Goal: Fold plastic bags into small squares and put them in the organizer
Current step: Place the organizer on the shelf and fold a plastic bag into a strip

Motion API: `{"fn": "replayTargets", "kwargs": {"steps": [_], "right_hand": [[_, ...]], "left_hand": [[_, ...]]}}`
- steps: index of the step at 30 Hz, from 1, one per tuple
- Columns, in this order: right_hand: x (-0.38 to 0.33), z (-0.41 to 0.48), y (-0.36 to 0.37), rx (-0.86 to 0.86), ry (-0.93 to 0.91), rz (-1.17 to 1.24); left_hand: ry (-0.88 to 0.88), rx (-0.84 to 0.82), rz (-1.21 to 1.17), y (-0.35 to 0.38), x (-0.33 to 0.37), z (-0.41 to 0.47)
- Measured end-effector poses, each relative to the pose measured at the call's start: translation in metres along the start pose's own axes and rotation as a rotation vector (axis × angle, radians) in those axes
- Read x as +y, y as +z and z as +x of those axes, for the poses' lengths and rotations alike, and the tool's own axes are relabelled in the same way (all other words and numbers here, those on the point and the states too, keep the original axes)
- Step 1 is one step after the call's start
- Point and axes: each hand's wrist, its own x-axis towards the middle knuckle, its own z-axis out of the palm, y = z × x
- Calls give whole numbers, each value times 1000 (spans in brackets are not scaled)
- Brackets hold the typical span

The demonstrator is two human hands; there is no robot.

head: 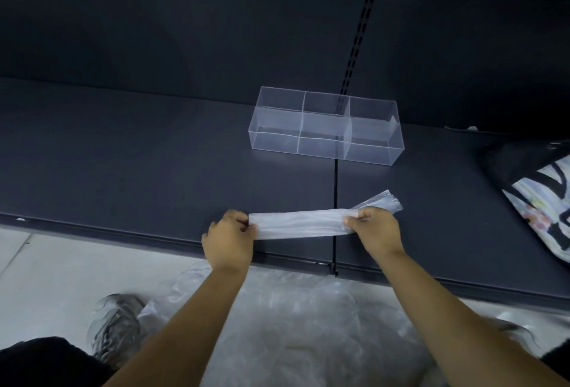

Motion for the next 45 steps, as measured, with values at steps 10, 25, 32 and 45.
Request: {"fn": "replayTargets", "kwargs": {"steps": [10,25,32,45], "right_hand": [[-8,4,-5,140,-98,18],[37,48,-65,111,-70,-270],[-18,-23,-15,278,-552,-397],[1,-24,60,-202,-688,-729]], "left_hand": [[638,-283,527,70,13,-44],[692,-298,578,65,11,-38],[775,-252,554,52,16,-38],[631,-151,546,43,-10,-33]]}}
